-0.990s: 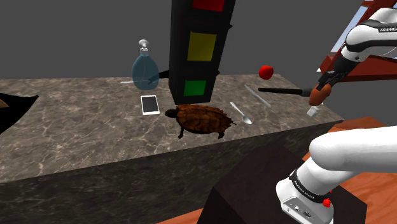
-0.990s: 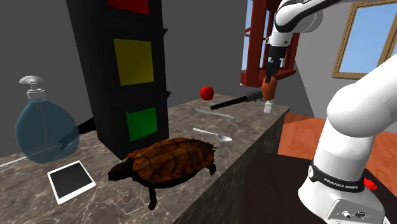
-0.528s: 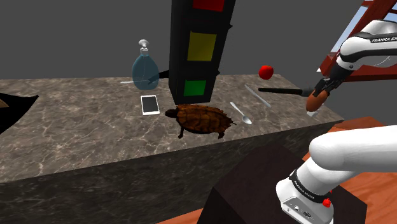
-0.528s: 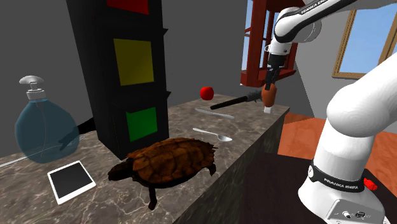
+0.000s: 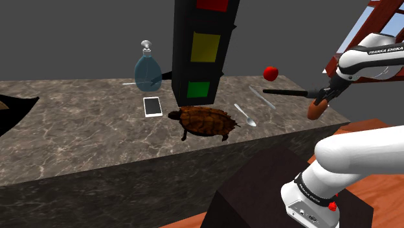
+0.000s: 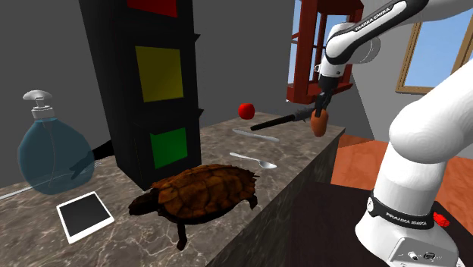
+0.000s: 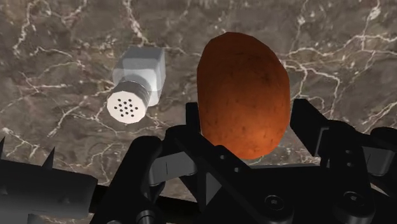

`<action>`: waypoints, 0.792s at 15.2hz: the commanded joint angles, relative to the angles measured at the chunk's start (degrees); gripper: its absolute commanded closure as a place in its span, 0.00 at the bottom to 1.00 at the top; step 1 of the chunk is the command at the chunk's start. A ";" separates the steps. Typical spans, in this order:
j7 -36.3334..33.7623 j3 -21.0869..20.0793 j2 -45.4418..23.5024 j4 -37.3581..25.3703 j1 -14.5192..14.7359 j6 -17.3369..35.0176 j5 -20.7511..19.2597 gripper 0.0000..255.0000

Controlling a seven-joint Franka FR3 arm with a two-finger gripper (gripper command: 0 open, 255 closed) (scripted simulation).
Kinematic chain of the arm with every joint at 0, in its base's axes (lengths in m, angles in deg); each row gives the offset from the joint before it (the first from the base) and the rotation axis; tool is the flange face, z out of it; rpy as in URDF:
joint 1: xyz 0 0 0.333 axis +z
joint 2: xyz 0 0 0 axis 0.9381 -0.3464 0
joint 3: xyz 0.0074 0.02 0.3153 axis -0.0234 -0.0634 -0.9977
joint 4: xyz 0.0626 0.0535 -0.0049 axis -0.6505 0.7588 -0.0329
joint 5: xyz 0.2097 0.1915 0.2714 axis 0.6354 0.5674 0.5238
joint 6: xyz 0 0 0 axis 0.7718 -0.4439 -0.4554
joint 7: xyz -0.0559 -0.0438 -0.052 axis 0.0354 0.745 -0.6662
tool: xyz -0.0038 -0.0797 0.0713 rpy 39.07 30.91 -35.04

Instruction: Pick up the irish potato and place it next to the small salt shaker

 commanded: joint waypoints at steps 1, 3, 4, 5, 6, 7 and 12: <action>0.02 0.75 -1.05 0.87 0.20 1.97 -0.20 1.00; 0.06 1.47 -1.97 1.82 0.30 3.84 -0.44 1.00; 0.09 1.83 -2.47 2.27 0.37 4.78 -0.55 1.00; 0.13 2.21 -2.99 2.72 0.44 5.74 -0.65 1.00; 0.18 2.58 -3.53 3.15 0.52 6.71 -0.73 1.00; 0.23 2.95 -4.10 3.57 0.61 7.70 -0.80 1.00; 0.73 4.90 -7.42 5.51 1.19 12.89 -0.81 1.00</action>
